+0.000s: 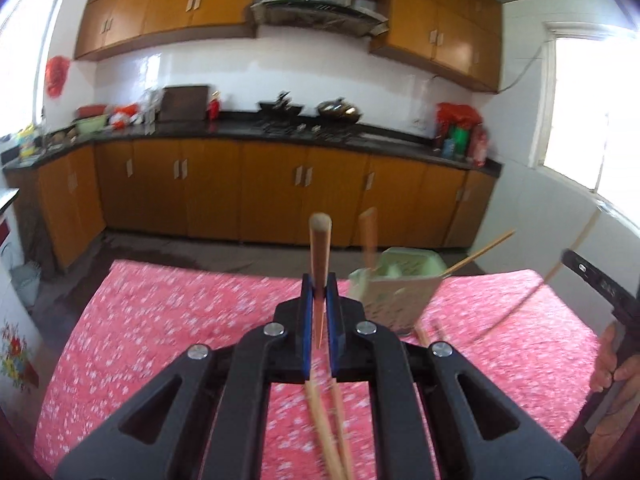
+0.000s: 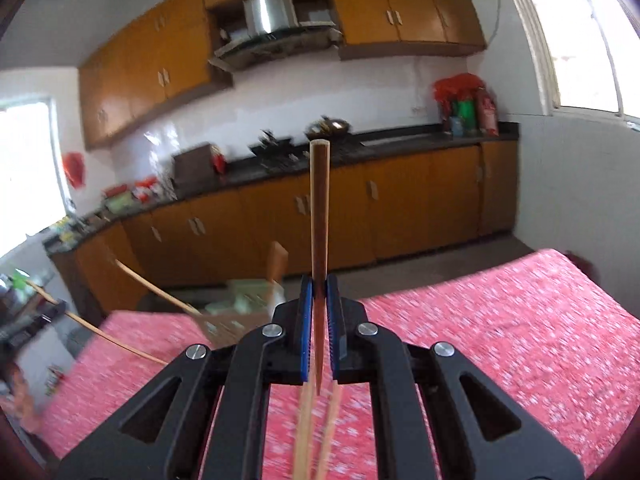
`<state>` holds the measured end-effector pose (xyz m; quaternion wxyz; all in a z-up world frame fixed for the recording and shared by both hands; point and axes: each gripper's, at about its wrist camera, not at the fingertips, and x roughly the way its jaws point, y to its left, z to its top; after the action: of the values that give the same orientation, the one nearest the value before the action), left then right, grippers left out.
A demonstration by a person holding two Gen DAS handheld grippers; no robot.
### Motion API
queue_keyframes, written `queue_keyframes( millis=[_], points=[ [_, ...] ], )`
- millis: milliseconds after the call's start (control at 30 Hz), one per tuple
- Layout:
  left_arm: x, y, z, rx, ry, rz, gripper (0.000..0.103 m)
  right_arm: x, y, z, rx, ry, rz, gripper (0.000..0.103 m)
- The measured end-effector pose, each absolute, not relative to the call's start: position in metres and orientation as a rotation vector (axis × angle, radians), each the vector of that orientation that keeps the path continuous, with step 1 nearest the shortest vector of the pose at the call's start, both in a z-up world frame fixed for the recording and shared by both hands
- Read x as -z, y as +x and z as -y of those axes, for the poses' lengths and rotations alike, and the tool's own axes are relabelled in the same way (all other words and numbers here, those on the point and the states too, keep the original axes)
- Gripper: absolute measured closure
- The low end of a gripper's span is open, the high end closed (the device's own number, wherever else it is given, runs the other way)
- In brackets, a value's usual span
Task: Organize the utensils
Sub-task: 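Lift the left tool's chopstick upright over the holder while the right tool carries its own, then open the left tool to drop its chopstick into the holder while the right tool releases its own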
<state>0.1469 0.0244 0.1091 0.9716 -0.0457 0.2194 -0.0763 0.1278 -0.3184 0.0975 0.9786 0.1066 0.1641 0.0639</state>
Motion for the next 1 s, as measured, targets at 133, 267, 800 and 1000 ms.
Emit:
queue_keyframes(
  millis=[133, 267, 800, 1000],
  points=[
    [-0.140, 0.147, -0.003, 0.205, -0.095, -0.370, 0.095, -0.127, 0.126, 0.310, -0.200, 0.262, -0.256, 0.095],
    [-0.167, 0.155, 0.013, 0.210, -0.109, -0.285, 0.095, -0.145, 0.134, 0.290, -0.209, 0.236, -0.169, 0.095],
    [-0.126, 0.242, 0.046, 0.198, -0.165, -0.319, 0.095, -0.091, 0.213, 0.243, -0.160, 0.199, -0.277, 0.095],
    [-0.124, 0.245, 0.040, 0.201, -0.179, -0.320, 0.079, -0.091, 0.214, 0.246, -0.177, 0.217, -0.305, 0.094]
  ],
)
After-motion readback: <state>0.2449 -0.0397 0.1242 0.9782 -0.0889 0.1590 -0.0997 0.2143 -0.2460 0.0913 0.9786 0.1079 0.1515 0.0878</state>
